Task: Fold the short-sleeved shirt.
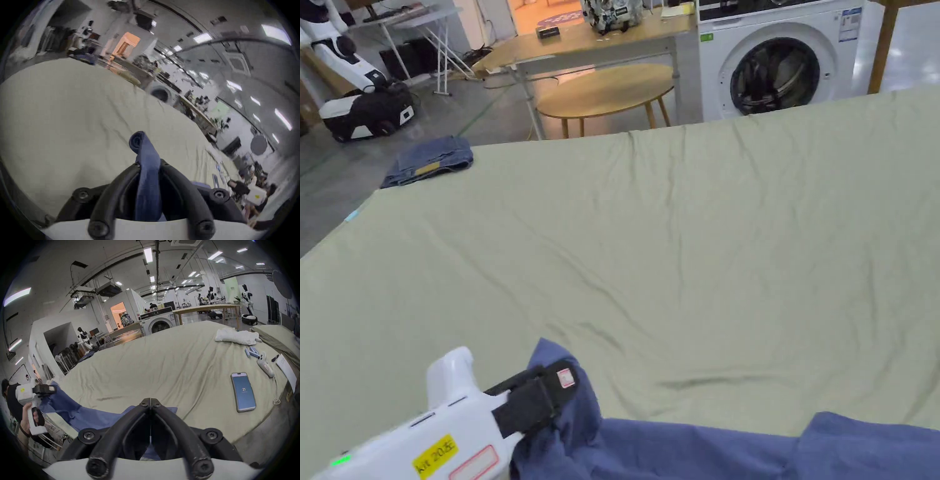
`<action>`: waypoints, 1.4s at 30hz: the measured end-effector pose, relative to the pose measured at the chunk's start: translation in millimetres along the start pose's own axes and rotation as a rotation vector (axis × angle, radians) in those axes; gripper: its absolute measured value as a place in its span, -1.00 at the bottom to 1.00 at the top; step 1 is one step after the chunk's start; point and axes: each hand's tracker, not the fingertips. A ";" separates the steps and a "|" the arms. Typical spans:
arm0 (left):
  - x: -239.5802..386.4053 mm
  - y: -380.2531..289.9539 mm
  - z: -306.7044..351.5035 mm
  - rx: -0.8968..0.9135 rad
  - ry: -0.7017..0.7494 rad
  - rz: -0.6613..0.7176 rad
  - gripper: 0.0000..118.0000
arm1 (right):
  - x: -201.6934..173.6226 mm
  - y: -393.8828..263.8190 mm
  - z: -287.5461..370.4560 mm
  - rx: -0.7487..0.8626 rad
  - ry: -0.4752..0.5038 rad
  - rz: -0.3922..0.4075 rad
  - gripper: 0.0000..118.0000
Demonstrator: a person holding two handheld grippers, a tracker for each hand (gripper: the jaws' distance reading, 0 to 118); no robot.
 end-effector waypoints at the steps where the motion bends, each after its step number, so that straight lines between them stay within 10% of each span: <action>1: 10.5 -11.6 -21.3 -0.048 -0.012 -0.010 -0.86 | -0.5 -0.4 1.6 -0.001 0.000 0.003 -1.00; 9: 60.1 -87.8 -127.0 -0.321 -0.063 -0.134 -0.84 | 15.4 -13.5 17.4 0.000 -0.051 -0.011 -1.00; 13: 59.0 -76.9 -108.9 -0.279 -0.303 -0.099 0.30 | 28.3 -20.8 15.5 -0.025 -0.076 -0.044 -1.00; 15: 61.8 -61.8 -90.7 -0.252 -0.276 -0.107 0.31 | 27.7 -21.8 15.4 -0.031 -0.076 -0.059 -1.00; 17: 54.3 -61.3 -90.0 -0.226 -0.177 -0.107 0.04 | 30.3 -22.7 15.0 -0.033 -0.077 -0.070 -1.00; 19: 44.9 -70.7 -104.9 -0.261 -0.155 -0.071 -1.00 | 34.8 -26.8 12.8 -0.033 -0.083 -0.077 -1.00; 27: 46.0 -117.7 -153.8 -0.430 -0.152 -0.066 -1.00 | 26.9 -30.6 9.0 -0.057 -0.068 -0.072 -1.00; 29: 37.5 -103.1 -138.0 -0.393 -0.207 -0.024 -0.62 | 24.0 -31.7 7.0 -0.064 -0.066 -0.065 -1.00; 31: 30.6 -78.4 -103.9 -0.314 -0.211 -0.037 0.37 | 21.5 -31.3 3.8 -0.074 -0.051 -0.061 -1.00; 32: 20.4 -67.5 -89.5 -0.291 -0.216 -0.027 0.53 | 20.3 -31.7 2.7 -0.074 -0.051 -0.057 -1.00; 42: -108.6 -74.8 -55.0 -0.217 -0.131 0.415 0.53 | 17.7 -37.4 -4.4 -0.118 -0.048 -0.055 -1.00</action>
